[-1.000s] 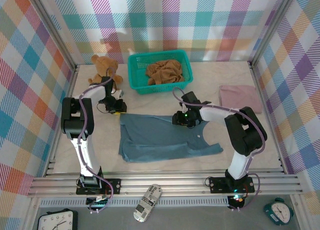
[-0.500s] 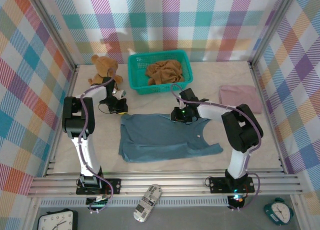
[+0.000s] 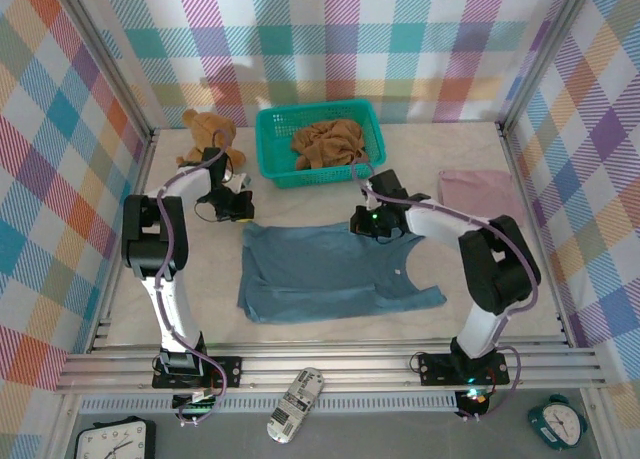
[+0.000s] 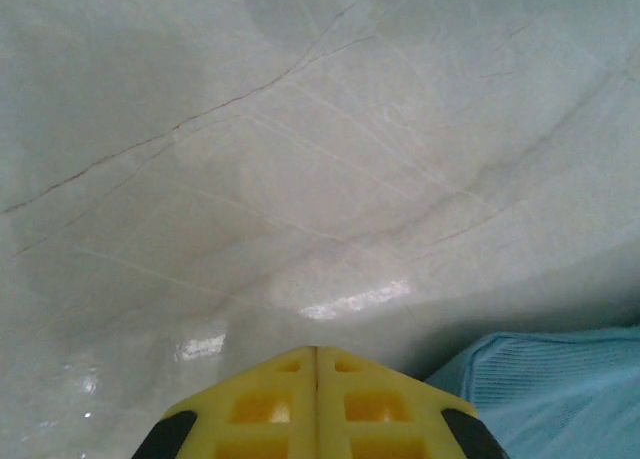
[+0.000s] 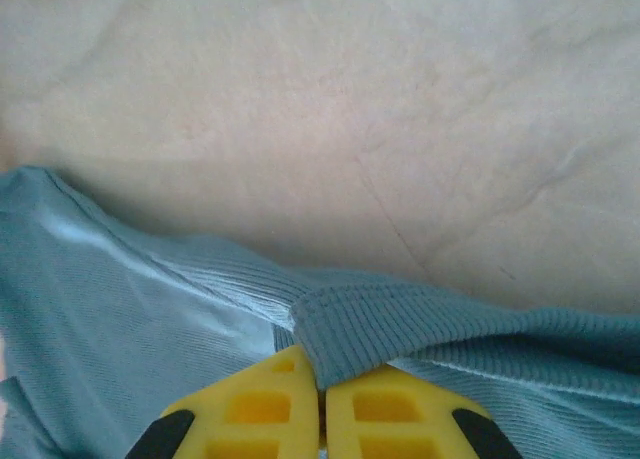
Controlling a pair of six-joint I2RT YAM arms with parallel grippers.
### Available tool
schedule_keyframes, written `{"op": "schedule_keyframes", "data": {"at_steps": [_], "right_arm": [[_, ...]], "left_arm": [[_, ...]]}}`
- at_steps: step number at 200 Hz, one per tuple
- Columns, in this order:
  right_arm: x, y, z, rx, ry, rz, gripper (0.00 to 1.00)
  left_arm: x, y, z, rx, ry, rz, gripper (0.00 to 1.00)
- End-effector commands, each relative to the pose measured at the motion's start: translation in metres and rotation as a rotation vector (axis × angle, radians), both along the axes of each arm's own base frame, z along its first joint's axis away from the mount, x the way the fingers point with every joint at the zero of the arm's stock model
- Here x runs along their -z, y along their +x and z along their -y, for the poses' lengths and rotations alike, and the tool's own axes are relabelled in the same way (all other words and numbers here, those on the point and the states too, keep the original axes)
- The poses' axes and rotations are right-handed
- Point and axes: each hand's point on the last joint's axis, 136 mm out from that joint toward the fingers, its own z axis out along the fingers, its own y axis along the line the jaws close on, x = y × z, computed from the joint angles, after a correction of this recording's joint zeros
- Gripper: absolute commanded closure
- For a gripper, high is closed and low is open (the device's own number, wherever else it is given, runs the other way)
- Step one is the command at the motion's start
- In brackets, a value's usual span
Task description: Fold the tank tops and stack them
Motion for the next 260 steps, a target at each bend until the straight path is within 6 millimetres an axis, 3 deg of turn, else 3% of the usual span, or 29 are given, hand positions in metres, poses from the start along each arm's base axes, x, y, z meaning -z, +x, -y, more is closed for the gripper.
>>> {"op": "schedule_keyframes", "data": {"at_steps": [1,61,117,155,200,239,260], "right_arm": [[-0.005,-0.012,0.008,-0.017,0.016,-0.020,0.92],[-0.006,-0.032,0.020,-0.001,0.070,-0.073,0.91],[0.005,-0.057,0.019,-0.018,0.119,-0.141,0.91],[0.021,-0.078,0.028,-0.003,0.109,-0.199,0.91],[0.047,-0.090,0.031,-0.003,0.092,-0.266,0.89],[0.048,-0.096,0.028,-0.034,0.106,-0.292,0.86],[0.040,-0.097,0.026,-0.055,0.112,-0.290,0.79]], "left_arm": [[-0.038,-0.001,0.008,0.021,-0.038,0.055,1.00],[-0.068,-0.032,0.019,0.035,-0.085,0.043,1.00],[-0.068,-0.076,0.030,0.035,-0.105,-0.030,1.00],[-0.062,-0.107,0.028,0.000,-0.090,-0.083,1.00],[-0.040,-0.140,0.029,-0.032,-0.083,-0.171,1.00],[-0.013,-0.153,0.013,-0.055,0.023,-0.244,1.00],[-0.002,-0.157,-0.002,-0.073,0.119,-0.269,1.00]]}}
